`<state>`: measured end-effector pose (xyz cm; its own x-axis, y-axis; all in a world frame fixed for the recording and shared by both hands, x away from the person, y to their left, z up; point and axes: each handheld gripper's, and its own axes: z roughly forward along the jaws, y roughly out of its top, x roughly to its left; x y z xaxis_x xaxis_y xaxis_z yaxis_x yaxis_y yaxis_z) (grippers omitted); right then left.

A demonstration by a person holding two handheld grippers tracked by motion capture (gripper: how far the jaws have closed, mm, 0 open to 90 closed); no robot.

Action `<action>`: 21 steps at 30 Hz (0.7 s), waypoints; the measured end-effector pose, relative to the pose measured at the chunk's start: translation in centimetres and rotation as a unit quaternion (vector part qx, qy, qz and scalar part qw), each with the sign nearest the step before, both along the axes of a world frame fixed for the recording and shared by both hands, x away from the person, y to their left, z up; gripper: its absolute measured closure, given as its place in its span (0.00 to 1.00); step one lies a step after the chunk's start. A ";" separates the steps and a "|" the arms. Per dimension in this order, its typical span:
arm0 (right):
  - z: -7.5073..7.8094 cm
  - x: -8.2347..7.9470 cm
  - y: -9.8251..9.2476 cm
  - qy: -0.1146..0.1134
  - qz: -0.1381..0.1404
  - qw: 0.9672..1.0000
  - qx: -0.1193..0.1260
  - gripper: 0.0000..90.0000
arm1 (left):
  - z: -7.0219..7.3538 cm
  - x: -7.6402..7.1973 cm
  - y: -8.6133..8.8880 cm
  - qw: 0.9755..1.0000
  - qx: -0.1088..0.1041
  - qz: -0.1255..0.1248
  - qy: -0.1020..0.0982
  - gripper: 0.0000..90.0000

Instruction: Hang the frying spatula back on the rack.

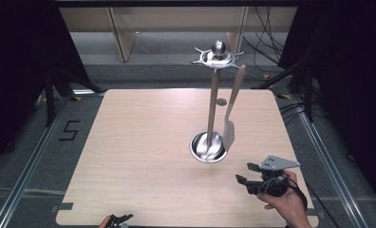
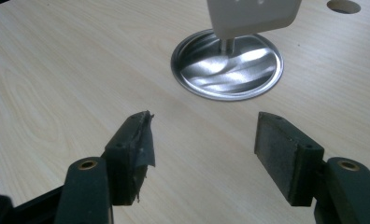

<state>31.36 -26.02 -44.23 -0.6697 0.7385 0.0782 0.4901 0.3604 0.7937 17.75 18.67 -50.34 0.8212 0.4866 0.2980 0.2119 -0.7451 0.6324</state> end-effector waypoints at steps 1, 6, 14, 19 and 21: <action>0.0 0.0 0.0 0.000 0.000 1.000 0.000 0.41 | -0.1 0.0 0.0 1.000 -0.002 -0.002 0.004 0.17; -0.6 -0.1 -0.2 0.009 -0.010 1.000 -0.004 0.38 | 0.0 0.0 0.0 1.000 0.000 -0.001 0.000 0.17; -1.3 -0.5 -0.5 0.021 -0.007 1.000 0.001 0.36 | -0.1 -0.1 -0.1 1.000 -0.002 0.004 0.005 0.17; -1.9 -0.7 -0.8 0.019 -0.003 1.000 -0.011 0.36 | -0.2 0.0 -0.1 1.000 -0.004 0.005 0.004 0.17; -2.2 -0.9 -0.9 0.026 0.000 1.000 -0.012 0.36 | -0.2 0.0 -0.1 1.000 -0.006 0.004 0.003 0.17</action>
